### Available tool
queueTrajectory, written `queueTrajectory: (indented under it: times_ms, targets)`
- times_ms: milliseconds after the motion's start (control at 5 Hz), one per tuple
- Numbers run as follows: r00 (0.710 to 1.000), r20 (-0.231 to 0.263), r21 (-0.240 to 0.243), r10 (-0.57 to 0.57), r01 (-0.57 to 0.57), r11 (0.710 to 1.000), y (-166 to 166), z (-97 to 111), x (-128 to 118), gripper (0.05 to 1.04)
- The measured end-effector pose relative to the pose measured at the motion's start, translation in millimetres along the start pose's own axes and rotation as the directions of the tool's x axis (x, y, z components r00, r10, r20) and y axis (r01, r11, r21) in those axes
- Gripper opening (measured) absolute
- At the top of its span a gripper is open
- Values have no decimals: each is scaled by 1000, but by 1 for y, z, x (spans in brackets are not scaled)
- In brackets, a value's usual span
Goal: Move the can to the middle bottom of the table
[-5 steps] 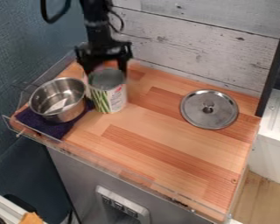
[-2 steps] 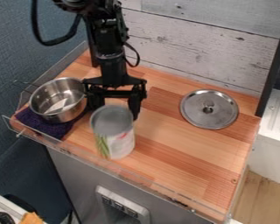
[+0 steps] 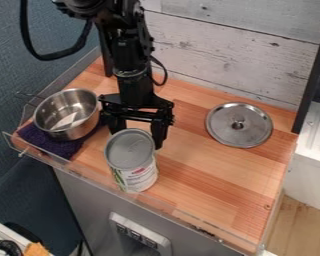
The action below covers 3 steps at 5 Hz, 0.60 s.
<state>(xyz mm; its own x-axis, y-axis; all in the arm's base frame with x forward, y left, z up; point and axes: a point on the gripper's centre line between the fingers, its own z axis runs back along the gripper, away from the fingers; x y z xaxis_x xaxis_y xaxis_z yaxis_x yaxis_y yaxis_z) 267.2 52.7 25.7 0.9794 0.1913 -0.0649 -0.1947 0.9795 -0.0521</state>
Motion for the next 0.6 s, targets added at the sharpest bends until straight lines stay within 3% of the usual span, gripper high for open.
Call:
queueTrajectory:
  times_ms: [200, 400, 600]
  targets:
    - [962, 159, 6, -220, 222, 975, -12, 23, 12, 1001]
    - [921, 183, 36, -343, 342, 939, -15, 30, 17, 1001]
    - [899, 172, 62, -403, 399, 915, -16, 35, 19, 1001]
